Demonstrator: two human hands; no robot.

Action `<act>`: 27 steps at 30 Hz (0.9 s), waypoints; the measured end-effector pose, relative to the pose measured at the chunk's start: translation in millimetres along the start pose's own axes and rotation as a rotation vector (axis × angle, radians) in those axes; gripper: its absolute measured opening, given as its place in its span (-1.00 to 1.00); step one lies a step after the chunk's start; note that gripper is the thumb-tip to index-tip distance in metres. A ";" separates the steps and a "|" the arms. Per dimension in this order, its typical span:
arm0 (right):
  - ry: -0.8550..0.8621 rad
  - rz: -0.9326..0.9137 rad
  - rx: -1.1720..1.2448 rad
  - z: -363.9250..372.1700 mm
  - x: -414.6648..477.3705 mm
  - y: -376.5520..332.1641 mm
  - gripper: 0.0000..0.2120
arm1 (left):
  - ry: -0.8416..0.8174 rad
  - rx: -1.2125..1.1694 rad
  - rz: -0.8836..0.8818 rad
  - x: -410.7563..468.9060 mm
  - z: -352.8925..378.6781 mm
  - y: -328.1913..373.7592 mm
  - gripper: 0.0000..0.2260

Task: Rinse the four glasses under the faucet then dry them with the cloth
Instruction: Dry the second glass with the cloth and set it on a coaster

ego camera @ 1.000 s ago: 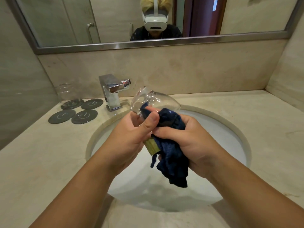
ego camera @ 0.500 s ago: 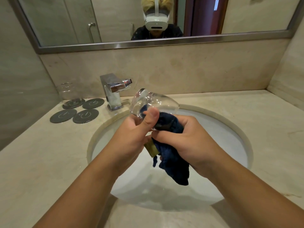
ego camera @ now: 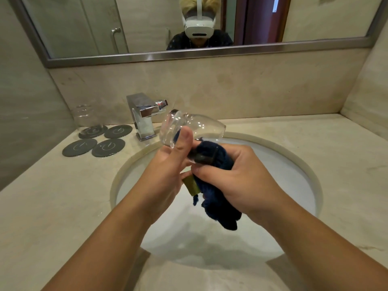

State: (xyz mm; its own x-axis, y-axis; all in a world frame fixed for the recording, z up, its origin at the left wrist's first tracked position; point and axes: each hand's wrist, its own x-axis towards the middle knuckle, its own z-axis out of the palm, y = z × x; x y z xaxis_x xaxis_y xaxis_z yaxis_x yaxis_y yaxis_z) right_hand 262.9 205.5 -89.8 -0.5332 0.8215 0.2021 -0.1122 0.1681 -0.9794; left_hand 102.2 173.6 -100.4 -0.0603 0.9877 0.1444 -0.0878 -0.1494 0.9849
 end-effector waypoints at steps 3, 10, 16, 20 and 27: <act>-0.012 0.005 -0.058 -0.9 -0.2 3.0 -0.92 | 0.032 0.001 0.017 0.0 -4.4 -0.6 -0.16; -0.131 0.146 0.343 -5.4 2.9 -4.6 -0.67 | -0.019 0.013 0.078 -0.4 -8.6 1.0 -0.23; 0.001 -0.004 0.116 1.8 1.4 -1.1 -0.76 | 0.059 -0.010 0.004 -2.4 -2.1 -0.1 -0.31; 0.002 -0.032 -0.051 1.6 -0.5 1.8 -0.88 | 0.065 0.011 0.017 -0.2 -2.8 -0.3 -0.11; -0.099 0.161 0.330 -1.3 1.2 -7.1 -0.75 | 0.027 0.025 0.055 -2.7 -1.4 4.2 -0.25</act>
State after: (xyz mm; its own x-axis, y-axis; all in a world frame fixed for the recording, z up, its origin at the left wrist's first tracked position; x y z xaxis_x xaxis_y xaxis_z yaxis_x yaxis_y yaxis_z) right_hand 264.1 206.0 -82.6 -0.6426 0.7638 0.0603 -0.2754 -0.1567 -0.9485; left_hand 100.6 170.3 -96.8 -0.0916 0.9763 0.1960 -0.0588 -0.2018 0.9777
